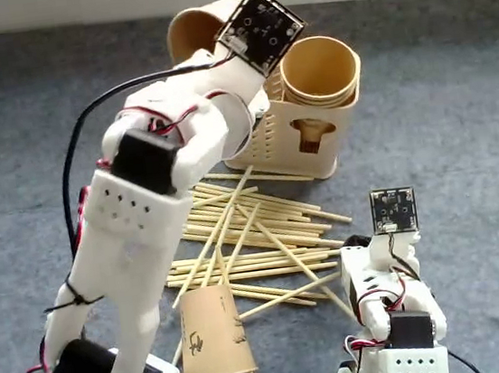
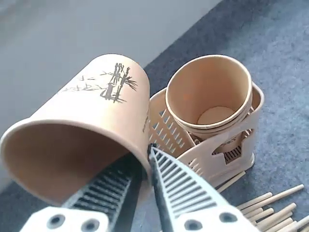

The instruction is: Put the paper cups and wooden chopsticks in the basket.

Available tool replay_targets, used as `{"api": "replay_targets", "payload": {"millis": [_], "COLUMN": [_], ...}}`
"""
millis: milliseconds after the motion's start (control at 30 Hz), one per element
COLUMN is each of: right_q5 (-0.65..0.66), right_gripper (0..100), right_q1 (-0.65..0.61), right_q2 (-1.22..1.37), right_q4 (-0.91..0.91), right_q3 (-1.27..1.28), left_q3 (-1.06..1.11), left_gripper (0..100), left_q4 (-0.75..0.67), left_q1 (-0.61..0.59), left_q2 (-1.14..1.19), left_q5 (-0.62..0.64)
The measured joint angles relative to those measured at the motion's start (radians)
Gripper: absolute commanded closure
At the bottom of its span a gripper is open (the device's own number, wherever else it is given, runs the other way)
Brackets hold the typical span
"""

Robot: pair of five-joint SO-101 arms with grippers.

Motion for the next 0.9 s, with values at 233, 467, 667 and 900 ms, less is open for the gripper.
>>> {"api": "replay_targets", "payload": {"millis": [233,467,667,900], "right_q5": [0.0,0.0,0.0,0.0], "right_gripper": [99.3,99.3,99.3,99.3], "right_q1": [0.0,0.0,0.0,0.0], "right_q2": [0.0,0.0,0.0,0.0], "right_q4": [0.0,0.0,0.0,0.0], "right_q3": [0.0,0.0,0.0,0.0], "left_q3": [0.0,0.0,0.005,0.006], "left_gripper": [99,99,99,92], "left_q4": [0.0,0.0,0.0,0.002], "left_q1": [0.0,0.034,0.15,0.153], "left_q2": [-0.054,-0.054,-0.054,0.064], "left_q5": [0.0,0.0,-0.038,-0.058]}}
